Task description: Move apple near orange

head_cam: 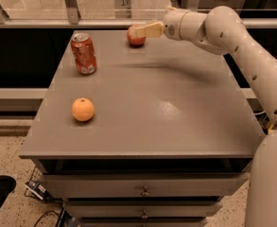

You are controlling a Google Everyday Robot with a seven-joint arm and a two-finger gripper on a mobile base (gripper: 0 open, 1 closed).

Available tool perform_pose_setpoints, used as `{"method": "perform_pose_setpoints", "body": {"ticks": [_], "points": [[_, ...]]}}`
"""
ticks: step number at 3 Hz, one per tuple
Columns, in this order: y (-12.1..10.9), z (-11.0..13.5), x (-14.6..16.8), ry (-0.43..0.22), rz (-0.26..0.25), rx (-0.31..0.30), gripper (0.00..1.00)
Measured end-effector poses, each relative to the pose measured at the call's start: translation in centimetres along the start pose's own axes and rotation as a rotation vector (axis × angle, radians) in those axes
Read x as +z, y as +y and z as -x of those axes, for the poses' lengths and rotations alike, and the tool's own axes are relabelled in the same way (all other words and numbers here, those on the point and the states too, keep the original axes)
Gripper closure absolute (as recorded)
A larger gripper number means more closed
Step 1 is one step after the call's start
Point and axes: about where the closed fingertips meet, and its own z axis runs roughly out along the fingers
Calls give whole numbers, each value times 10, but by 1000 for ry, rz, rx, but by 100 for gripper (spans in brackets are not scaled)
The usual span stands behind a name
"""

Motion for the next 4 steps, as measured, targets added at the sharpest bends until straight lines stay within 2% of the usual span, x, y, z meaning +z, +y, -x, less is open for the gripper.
{"method": "perform_pose_setpoints", "body": {"ticks": [1, 3, 4], "points": [[14, -7, 26, -1, 40, 11, 0], [35, -24, 54, 21, 73, 39, 0], [31, -49, 61, 53, 71, 59, 0]]}}
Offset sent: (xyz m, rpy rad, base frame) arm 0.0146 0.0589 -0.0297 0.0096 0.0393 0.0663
